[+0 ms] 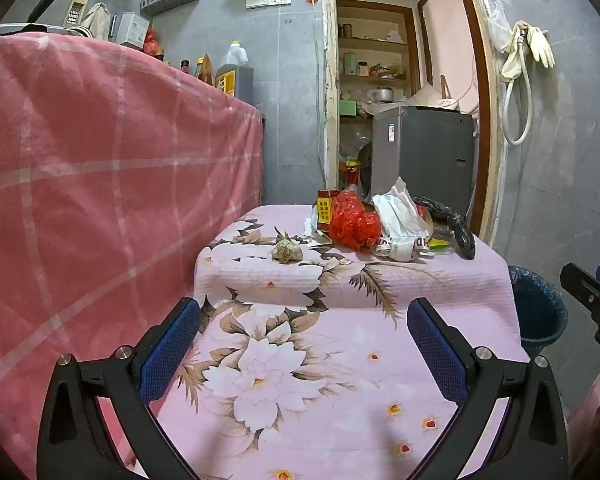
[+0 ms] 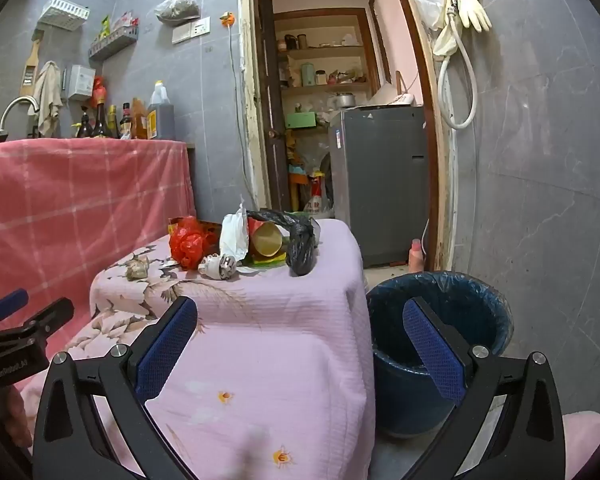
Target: Collect trash
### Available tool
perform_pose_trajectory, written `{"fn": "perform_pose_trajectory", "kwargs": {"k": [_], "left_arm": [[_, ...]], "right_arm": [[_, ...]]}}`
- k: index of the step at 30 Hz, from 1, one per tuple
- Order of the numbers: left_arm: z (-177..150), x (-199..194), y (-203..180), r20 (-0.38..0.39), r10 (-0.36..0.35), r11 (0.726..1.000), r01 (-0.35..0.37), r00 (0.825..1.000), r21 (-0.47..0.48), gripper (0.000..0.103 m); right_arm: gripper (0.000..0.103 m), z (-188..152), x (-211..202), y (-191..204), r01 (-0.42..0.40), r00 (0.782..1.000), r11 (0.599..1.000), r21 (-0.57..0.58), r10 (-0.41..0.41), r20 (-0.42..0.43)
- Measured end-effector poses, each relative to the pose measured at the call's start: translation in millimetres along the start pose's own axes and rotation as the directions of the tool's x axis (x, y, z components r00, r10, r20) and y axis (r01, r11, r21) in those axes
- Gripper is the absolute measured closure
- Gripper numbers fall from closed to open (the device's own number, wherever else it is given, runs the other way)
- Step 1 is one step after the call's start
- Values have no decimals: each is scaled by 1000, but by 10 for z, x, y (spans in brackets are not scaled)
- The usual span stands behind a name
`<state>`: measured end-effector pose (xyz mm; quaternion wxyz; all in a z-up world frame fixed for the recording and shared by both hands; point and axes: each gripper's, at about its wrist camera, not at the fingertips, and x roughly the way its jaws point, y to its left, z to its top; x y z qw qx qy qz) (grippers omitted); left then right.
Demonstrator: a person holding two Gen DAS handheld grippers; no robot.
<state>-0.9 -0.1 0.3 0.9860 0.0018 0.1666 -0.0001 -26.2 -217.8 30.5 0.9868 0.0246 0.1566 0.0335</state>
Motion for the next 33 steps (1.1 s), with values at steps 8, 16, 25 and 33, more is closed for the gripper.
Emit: {"fn": "perform_pose_trajectory", "kwargs": {"k": [8,16,25,33], "left_arm": [[-4,-1,31,-5,2,1000,-2,1000,-6,2],[-2,5,40,-7,-1,1000,1,1000,-13,2],[9,0,50,-6,0,1000,0,1000,-15,2],[8,-1,49,-6,0,1000,0,1000,-17,2]], "right_arm": [[0,2,-6,-4,3,1000,1000,-2,-3,6],[0,-2,1,3,4,1000,1000,-10,-4,3],[0,-4,3,4,3,1000,1000,-11,-3,2],[0,-4,-5,6,4,1000,1000,-12,-4,2]]}}
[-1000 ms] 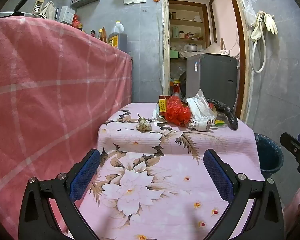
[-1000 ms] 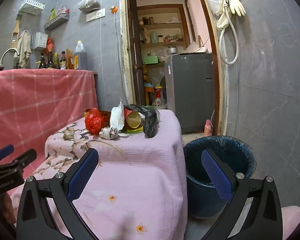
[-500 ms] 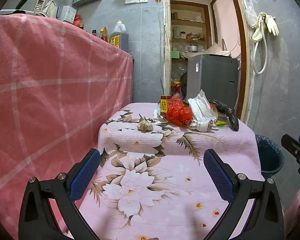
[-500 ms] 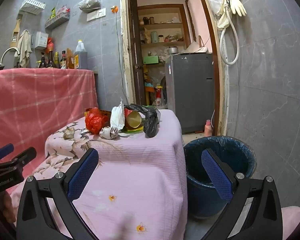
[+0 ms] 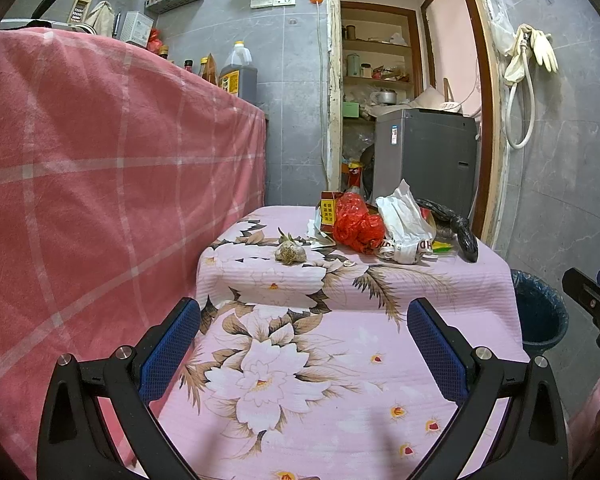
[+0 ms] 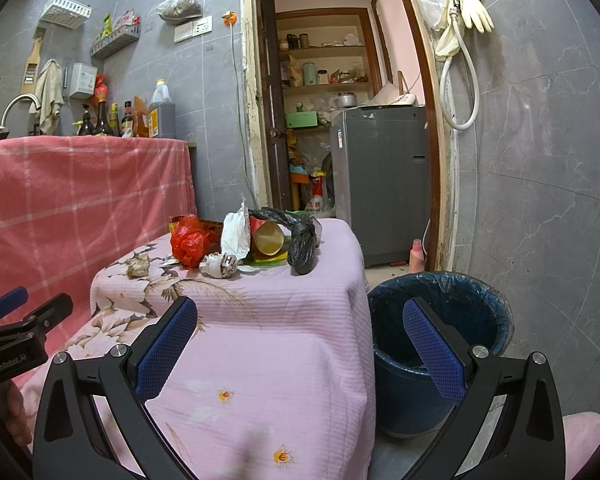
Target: Collect trash
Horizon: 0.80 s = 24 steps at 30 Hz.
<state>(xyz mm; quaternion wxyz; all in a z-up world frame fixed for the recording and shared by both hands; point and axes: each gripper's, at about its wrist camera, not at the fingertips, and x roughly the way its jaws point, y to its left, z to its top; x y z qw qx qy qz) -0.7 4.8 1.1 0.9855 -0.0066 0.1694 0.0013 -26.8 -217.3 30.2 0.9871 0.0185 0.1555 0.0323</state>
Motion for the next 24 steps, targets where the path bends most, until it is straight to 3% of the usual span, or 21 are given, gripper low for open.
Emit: {"fn": "perform_pose_trajectory", "kwargs": {"k": [24], "left_arm": [[-8,-15,22,3,-2,1000,2,1000,2,2]], "right_arm": [[0,0,8,-31,1,1000,1000,3,-1,1]]}}
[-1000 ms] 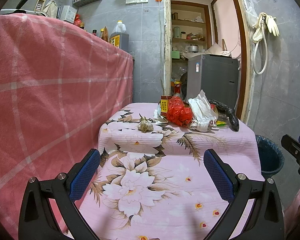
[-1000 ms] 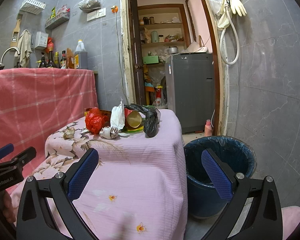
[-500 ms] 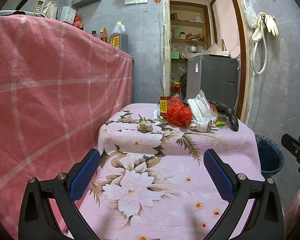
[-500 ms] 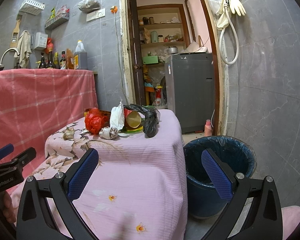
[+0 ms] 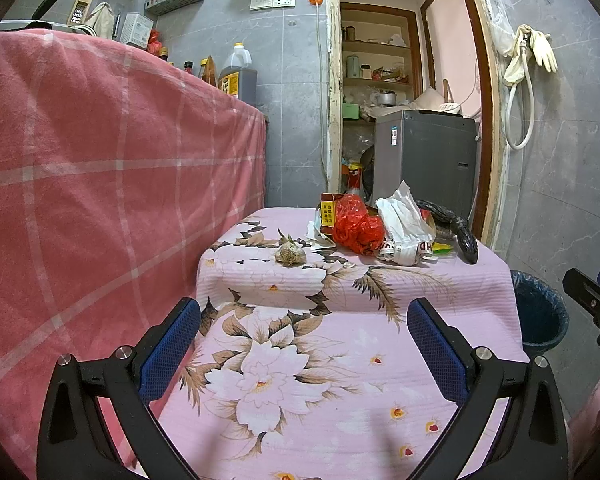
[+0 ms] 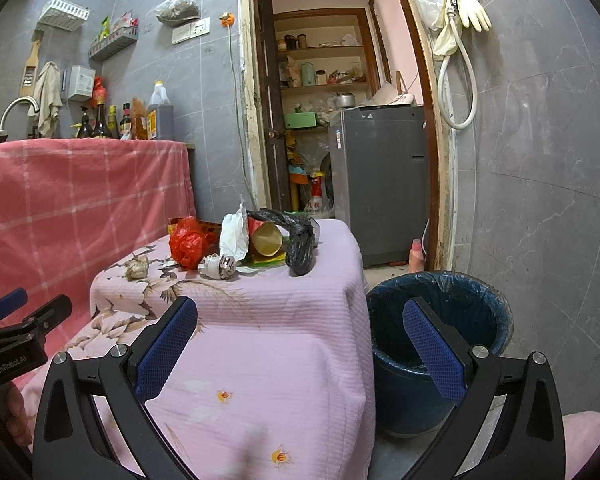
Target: Collect trash
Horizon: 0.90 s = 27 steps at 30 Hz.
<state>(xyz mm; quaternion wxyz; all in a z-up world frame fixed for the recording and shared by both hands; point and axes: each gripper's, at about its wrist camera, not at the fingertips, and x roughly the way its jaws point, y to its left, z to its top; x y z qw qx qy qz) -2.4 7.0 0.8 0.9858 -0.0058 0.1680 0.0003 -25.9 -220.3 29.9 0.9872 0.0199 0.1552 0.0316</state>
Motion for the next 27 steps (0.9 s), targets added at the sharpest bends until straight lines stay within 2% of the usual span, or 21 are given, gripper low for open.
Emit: {"fn": "perform_pose_trajectory", "kwargs": {"k": [27], "left_arm": [[49,18,-52,6,-3,1000,3,1000,7,2]], "right_arm": [[0,13,-8,18,-3,1000,1000,0,3,2]]}}
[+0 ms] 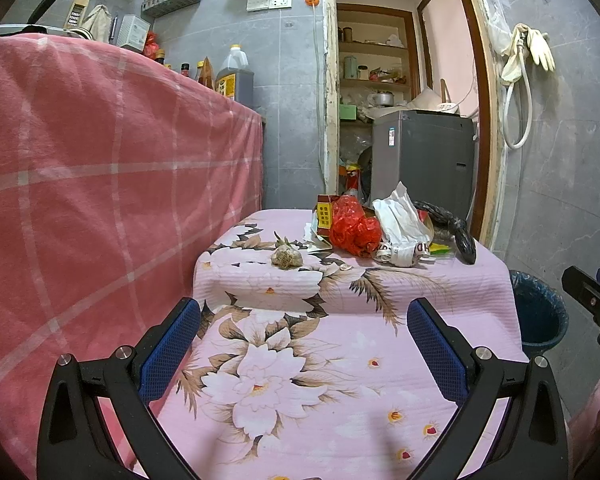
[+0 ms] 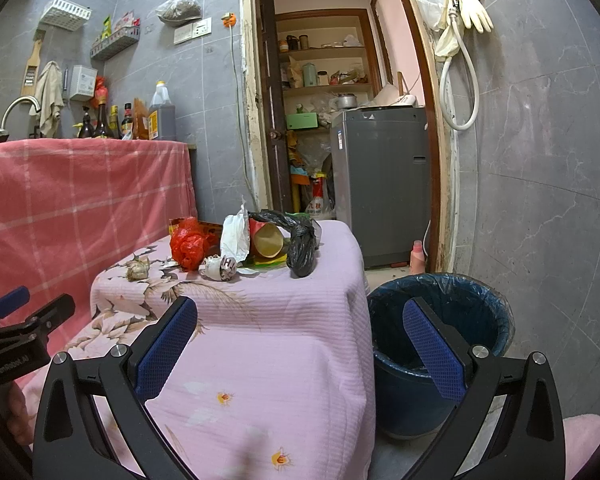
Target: Collect trash
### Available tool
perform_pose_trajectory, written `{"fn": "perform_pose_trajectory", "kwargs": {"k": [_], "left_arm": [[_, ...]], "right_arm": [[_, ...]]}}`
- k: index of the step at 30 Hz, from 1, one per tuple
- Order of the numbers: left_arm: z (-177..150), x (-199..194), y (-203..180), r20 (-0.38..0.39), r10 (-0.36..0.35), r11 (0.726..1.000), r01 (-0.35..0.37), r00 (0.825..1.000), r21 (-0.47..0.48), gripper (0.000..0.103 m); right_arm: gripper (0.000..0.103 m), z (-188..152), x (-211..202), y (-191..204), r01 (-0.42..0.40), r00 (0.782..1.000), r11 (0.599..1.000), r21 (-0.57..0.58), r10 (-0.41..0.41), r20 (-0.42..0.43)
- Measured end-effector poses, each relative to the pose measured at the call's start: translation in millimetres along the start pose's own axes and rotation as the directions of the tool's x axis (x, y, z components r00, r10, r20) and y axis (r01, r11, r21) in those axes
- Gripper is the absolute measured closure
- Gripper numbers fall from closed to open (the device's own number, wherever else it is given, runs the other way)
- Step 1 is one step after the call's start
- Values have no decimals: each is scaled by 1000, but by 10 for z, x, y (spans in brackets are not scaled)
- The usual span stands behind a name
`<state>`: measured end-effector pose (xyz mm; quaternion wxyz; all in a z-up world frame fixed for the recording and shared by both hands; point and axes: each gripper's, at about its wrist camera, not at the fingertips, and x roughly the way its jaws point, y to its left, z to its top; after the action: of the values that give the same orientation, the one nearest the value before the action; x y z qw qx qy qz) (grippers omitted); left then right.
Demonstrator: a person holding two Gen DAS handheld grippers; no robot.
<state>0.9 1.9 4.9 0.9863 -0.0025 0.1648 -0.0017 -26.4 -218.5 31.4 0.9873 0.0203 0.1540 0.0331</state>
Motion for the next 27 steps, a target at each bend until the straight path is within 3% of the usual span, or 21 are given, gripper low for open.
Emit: {"fn": "perform_pose_trajectory", "kwargs": {"k": [10,27], "left_arm": [[40,34,-24,3,0,1000,0,1000,-3,2],[452,375,-134,17,-21,1000,22,1000,-12,2]], "right_arm": [[0,26,15,-33,14,1000,1000,5,-14,-3],[0,339,250,-200,13,1000,1000,-27,-13,10]]}}
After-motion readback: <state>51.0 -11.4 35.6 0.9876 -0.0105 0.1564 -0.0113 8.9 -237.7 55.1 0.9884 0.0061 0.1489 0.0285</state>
